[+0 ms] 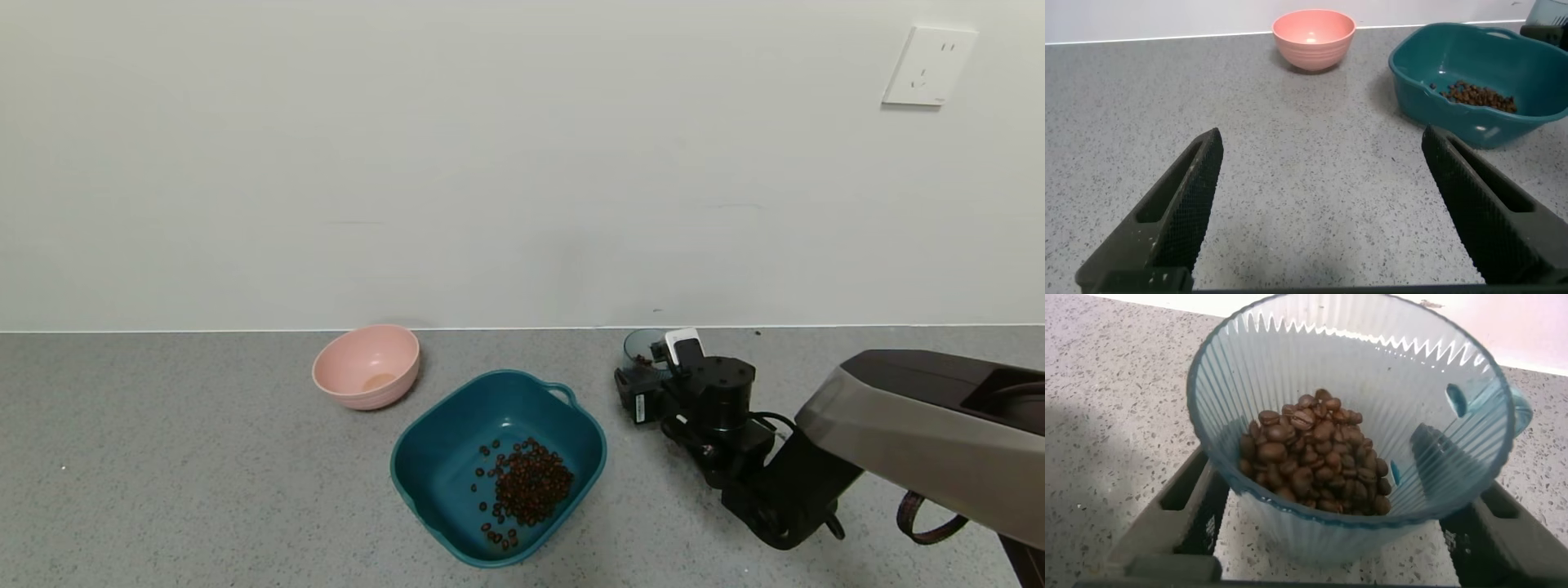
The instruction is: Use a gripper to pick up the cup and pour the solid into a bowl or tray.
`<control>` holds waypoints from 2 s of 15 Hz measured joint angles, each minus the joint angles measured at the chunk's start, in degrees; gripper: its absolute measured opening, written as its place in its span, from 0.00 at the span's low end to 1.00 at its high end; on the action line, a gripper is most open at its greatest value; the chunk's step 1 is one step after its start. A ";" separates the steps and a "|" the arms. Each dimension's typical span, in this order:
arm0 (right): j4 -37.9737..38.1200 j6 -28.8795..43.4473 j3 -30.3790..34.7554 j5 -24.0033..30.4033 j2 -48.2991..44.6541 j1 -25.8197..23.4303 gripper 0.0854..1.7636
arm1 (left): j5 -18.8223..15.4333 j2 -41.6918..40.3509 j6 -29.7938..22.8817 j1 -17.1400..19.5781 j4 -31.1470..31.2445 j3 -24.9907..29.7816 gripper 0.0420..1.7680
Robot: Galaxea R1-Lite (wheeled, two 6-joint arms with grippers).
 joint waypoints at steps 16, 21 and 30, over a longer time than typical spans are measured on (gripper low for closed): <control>27.53 1.12 6.64 12.35 -20.39 -1.99 0.95 | 0.00 0.00 0.00 0.00 0.01 0.00 0.99; 42.95 0.71 11.43 18.97 -37.55 -2.71 0.96 | 0.00 0.00 0.00 0.00 -0.02 0.00 0.99; 76.47 0.62 17.62 20.30 -75.56 -4.00 0.96 | -0.02 0.00 0.00 0.00 0.00 0.00 0.99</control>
